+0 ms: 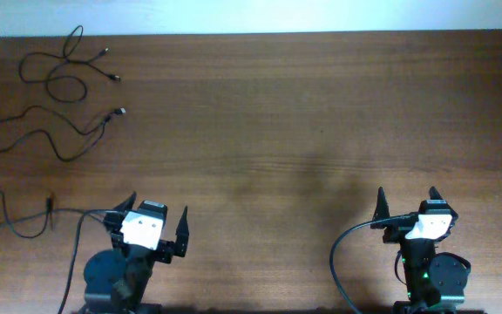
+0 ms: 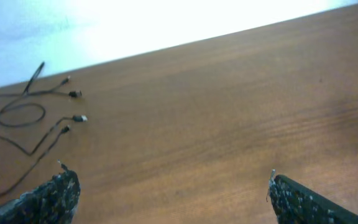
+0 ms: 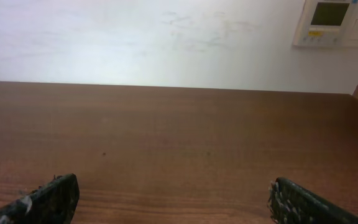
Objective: Untangle cables
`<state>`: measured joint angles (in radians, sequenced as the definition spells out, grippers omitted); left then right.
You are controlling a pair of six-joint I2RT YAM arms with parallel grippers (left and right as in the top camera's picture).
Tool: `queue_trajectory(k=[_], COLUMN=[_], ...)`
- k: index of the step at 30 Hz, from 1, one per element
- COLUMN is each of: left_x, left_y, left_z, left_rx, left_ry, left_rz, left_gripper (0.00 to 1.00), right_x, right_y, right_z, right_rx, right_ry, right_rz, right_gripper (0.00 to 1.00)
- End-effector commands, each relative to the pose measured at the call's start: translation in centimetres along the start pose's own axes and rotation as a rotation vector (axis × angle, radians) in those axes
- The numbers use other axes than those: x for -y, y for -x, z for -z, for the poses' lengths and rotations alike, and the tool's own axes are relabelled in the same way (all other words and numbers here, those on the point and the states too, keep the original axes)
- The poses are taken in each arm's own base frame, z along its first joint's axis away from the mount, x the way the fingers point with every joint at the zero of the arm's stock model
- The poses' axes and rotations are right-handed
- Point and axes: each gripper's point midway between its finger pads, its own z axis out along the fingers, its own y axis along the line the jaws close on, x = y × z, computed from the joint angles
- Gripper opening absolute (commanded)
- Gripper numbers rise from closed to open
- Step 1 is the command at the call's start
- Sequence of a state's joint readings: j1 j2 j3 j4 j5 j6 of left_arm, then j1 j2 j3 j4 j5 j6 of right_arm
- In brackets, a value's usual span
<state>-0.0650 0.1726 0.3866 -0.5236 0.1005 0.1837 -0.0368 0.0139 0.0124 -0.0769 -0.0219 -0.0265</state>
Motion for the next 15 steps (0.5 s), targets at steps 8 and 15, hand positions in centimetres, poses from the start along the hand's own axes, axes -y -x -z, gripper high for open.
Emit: queue_trajectory(k=[8, 15], left_x=[-0.8, -1.9], left_y=[1.7, 1.2], left_z=[-2.1, -2.1], left_rx=[0.220, 0.341], left_ry=[0.047, 0.114], left_rz=[0.050, 0.135], left_gripper=[0.99, 0.99], right_x=[0.4, 0.4], right_y=[-0.2, -0.2], right_z=[0.0, 0.0], right_rx=[-0.001, -0.001], right_ry=[-0.020, -0.020], right_rz=[-0.008, -0.008], right_gripper=[0.98, 0.98])
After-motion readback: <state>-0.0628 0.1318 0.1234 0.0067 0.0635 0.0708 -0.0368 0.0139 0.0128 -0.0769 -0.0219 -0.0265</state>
